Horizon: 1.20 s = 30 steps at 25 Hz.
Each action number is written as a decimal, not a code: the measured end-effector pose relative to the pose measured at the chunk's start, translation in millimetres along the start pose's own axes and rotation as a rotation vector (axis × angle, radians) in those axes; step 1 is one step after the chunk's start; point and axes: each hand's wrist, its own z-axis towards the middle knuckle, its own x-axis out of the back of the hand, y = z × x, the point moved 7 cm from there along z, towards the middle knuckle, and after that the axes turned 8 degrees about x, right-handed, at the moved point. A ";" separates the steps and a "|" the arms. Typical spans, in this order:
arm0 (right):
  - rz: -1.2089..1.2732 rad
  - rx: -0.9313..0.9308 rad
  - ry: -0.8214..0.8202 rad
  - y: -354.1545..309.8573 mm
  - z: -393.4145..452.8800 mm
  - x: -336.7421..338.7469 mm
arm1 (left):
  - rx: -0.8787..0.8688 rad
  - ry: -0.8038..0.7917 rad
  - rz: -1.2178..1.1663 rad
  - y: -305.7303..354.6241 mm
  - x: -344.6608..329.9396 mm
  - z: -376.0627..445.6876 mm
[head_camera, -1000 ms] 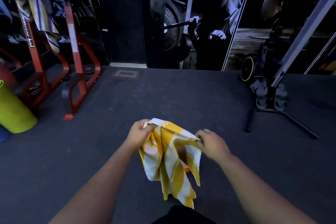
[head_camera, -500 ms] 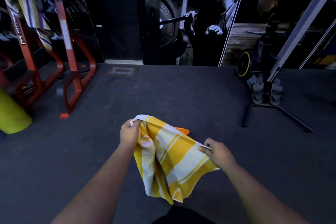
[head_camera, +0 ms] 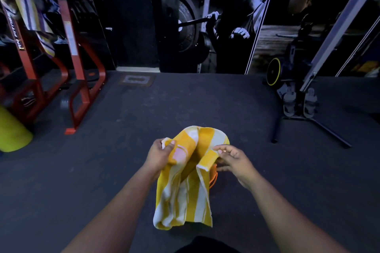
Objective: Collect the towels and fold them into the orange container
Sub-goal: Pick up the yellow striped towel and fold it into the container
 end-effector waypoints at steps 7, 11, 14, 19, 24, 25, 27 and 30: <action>-1.008 0.302 0.046 -24.9 8.4 0.2 | 0.040 -0.109 -0.369 2.6 -3.5 -24.2; -0.881 0.499 0.002 -39.0 9.0 -16.9 | 0.035 -0.242 -0.386 11.1 -17.9 -42.7; -0.681 0.362 -0.069 -39.1 14.3 -28.3 | 0.014 -0.253 -0.356 13.9 -26.0 -52.0; -0.888 0.366 -0.134 -50.5 22.4 -49.1 | 0.043 -0.270 -0.359 14.2 -30.5 -60.0; -0.629 0.374 -0.069 -62.0 22.7 -60.6 | 0.027 -0.291 -0.367 11.0 -34.5 -64.0; -0.617 0.365 -0.045 -62.7 24.0 -61.6 | 0.026 -0.301 -0.377 10.6 -36.4 -64.5; -0.640 0.336 0.005 -60.7 28.3 -62.0 | 0.033 -0.328 -0.413 12.2 -40.4 -67.8; -0.720 0.280 0.047 -55.0 32.3 -62.0 | 0.059 -0.353 -0.471 14.3 -44.1 -72.9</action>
